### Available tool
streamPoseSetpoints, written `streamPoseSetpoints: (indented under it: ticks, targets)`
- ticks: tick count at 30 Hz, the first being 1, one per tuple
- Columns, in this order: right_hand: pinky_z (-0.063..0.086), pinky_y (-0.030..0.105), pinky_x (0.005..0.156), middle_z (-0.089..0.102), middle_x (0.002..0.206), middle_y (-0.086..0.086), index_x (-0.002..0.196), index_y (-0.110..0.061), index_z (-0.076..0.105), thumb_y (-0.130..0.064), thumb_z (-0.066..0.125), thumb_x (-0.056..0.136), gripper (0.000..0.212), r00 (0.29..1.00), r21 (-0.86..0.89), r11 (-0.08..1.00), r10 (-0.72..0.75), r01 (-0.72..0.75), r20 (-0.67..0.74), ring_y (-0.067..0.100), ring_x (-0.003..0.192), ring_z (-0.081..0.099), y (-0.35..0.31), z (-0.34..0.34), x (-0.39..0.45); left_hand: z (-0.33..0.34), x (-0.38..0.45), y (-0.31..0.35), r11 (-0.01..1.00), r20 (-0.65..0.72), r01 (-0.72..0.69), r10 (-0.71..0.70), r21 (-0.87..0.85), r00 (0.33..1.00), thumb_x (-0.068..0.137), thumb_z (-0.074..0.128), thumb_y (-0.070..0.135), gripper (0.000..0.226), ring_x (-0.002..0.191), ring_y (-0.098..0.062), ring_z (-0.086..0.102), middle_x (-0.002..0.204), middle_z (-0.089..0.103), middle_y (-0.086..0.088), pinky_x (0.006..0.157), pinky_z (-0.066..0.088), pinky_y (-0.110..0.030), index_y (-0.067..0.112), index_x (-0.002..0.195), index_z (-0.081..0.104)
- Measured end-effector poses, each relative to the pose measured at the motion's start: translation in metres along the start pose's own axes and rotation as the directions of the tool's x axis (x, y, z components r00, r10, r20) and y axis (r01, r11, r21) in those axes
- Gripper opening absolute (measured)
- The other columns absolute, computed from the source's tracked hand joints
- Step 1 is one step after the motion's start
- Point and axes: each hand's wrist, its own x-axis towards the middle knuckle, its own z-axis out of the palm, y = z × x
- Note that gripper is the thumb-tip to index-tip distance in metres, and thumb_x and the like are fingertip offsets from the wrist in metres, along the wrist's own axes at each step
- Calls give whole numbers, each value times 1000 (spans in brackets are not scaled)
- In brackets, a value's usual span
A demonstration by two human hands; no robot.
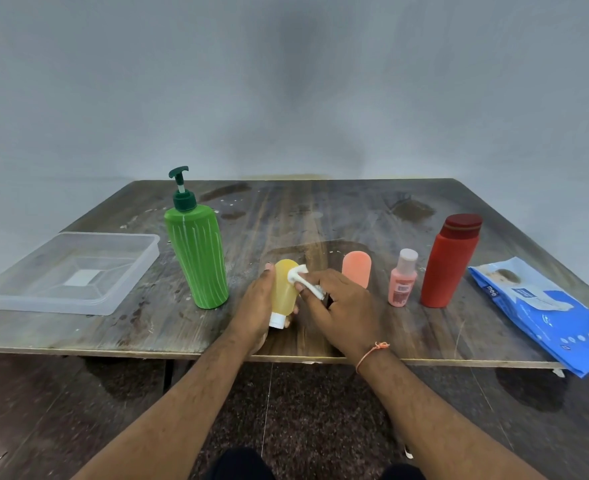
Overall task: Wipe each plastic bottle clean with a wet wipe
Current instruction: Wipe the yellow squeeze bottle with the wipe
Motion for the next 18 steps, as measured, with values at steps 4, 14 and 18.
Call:
streamPoseSetpoints:
  ticks: [4, 14, 18]
  targets:
    - [49, 31, 59, 73, 92, -13, 100, -26, 77, -37, 76, 97, 10, 978, 13, 985, -174, 174, 119, 7, 74, 64, -4, 2, -4, -6, 5, 2, 990, -70, 37, -47, -140, 996, 111, 31, 52, 64, 86, -25, 73, 100, 77, -16, 82, 58, -39, 5, 113, 73]
    - [54, 31, 70, 75, 106, -17, 111, -32, 76, -44, 68, 103, 16, 998, -2, 1000, -12, 12, 61, 5, 88, 68, 1, 2, 1, -7, 9, -2, 990, -73, 92, -100, -111, 992, 109, 37, 56, 61, 94, -23, 73, 122, 75, -18, 71, 56, -36, 8, 136, 63]
    - [48, 23, 61, 74, 98, -18, 103, -30, 74, -46, 70, 100, 17, 988, -5, 998, -57, 59, 143, 5, 76, 63, -1, 2, -2, -8, 8, 1, 982, -61, 81, -93, -172, 994, 112, 32, 51, 61, 96, -25, 75, 109, 79, -14, 85, 60, -38, 3, 122, 70]
